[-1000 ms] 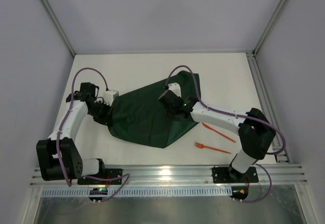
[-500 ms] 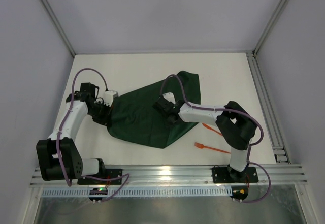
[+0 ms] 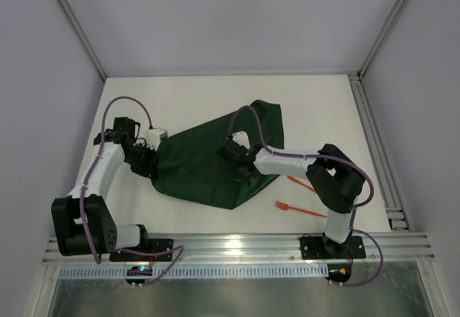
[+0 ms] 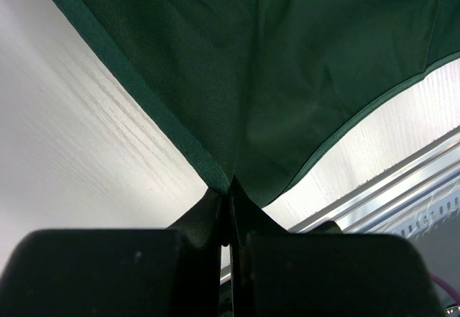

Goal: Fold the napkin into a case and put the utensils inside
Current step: Pick up the crumpled napkin from the center of the board.

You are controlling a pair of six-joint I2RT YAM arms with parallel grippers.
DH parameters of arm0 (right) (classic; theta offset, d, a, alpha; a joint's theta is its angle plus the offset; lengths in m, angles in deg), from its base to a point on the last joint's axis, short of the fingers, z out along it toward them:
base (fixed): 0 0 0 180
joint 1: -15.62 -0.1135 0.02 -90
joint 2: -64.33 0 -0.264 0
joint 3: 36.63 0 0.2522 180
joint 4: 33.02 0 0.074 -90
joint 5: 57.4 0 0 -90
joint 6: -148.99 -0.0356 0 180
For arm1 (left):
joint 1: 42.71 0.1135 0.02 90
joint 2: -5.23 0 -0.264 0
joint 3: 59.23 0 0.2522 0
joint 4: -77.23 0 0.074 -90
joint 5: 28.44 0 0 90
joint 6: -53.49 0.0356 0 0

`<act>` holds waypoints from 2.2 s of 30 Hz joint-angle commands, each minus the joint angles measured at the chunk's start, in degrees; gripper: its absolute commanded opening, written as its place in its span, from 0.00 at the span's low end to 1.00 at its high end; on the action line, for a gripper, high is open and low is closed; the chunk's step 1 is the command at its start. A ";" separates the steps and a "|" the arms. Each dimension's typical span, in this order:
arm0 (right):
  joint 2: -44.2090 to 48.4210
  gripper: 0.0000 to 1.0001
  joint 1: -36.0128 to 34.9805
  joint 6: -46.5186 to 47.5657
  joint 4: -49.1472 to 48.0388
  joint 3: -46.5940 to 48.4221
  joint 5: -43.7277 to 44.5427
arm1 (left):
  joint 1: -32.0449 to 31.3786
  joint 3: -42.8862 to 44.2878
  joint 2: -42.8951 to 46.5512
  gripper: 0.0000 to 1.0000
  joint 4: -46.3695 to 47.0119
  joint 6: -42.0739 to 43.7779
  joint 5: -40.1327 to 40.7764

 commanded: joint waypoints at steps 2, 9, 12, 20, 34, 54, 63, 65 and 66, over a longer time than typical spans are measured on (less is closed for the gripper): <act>3.47 0.04 0.46 -1.40 0.72 -2.86 2.69 | 0.16 -0.12 0.58 0.00 -0.18 -0.15 0.57; 7.76 0.04 0.72 -0.26 0.54 -4.00 2.61 | 0.16 0.59 0.49 0.00 -0.27 -0.24 0.57; 8.92 0.04 0.72 0.54 -0.25 -4.88 0.67 | 0.16 0.32 0.32 0.00 -0.26 -0.24 0.66; 8.75 0.11 1.16 -2.09 -1.65 -9.63 -0.30 | 0.16 -0.03 0.49 0.00 -0.18 0.03 0.75; 8.22 0.32 1.51 -3.59 -0.78 -10.33 0.14 | 0.16 -0.29 1.10 0.00 -0.53 0.38 0.40; 27.72 0.04 2.66 5.62 9.23 4.85 7.44 | 1.65 20.86 3.83 0.00 -15.89 1.44 -3.12; 37.82 0.04 2.74 10.39 18.28 14.19 4.28 | 1.65 37.92 8.21 0.00 -25.74 0.64 0.04; 39.76 0.04 2.66 8.98 19.96 13.05 1.92 | 1.65 41.97 8.92 0.00 -29.42 0.73 1.97; 40.73 0.04 2.57 8.11 21.18 10.96 0.77 | 1.65 42.85 9.10 0.00 -30.75 1.08 2.50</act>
